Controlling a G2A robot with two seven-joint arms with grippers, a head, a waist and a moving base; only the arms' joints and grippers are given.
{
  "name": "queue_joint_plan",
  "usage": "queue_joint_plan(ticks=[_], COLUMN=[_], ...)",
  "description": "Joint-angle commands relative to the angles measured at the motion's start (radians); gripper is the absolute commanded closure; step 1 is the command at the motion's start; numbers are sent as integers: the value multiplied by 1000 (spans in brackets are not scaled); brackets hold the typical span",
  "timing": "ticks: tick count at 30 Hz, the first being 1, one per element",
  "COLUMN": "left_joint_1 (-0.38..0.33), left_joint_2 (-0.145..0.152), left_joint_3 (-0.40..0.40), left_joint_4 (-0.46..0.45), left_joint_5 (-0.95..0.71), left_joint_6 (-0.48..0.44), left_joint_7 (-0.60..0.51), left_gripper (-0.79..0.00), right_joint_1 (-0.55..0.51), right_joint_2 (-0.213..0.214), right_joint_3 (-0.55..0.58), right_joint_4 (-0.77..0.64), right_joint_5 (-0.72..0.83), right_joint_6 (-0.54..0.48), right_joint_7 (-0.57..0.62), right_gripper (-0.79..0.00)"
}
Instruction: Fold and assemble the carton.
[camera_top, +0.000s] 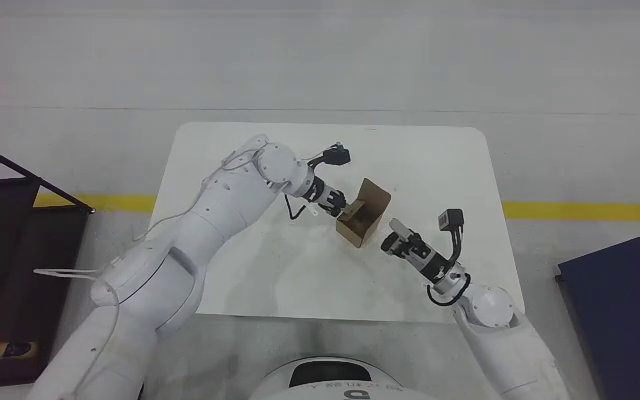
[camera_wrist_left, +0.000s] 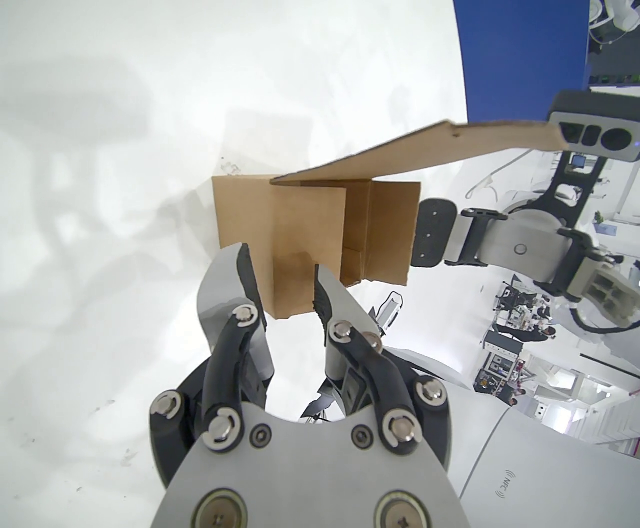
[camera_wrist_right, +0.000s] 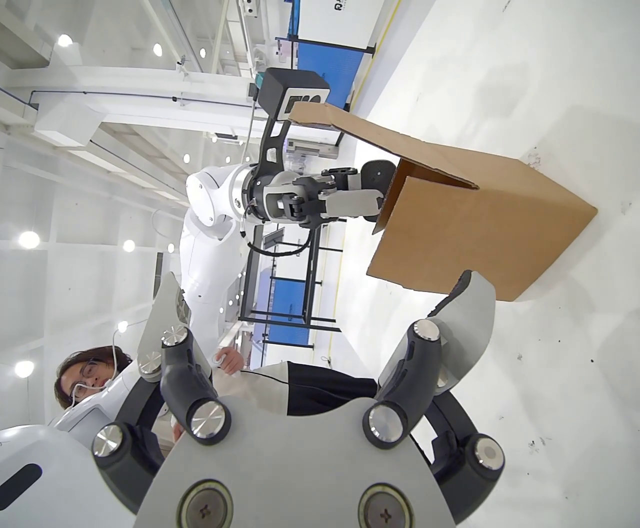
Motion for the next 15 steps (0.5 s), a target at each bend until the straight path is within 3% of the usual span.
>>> queue_joint_plan(ticks=[1, 7, 9, 10, 15], left_joint_1=[-6, -15, -12, -11, -17], left_joint_2=[-9, -39, -51, -57, -76], left_joint_3=[4, 47, 64, 71, 75], left_joint_4=[15, 47, 55, 59, 80], left_joint_5=[-5, 52, 77, 84, 76], left_joint_6=[-13, -7, -3, -2, -27], left_joint_7=[-4, -9, 6, 12, 7], left_gripper=[-292, -249, -142, -9, 0], right_joint_1=[-4, -9, -8, -8, -5], right_joint_2=[1, 1, 1, 1, 1], right_joint_3=[3, 4, 2, 2, 0], right_joint_4=[-4, -13, -16, -16, -16], right_joint_5=[-2, -4, -4, -4, -3], right_joint_6=[0, 4, 5, 6, 4], right_joint_7=[-1, -2, -1, 0, 0], right_gripper=[-785, -785, -785, -785, -785])
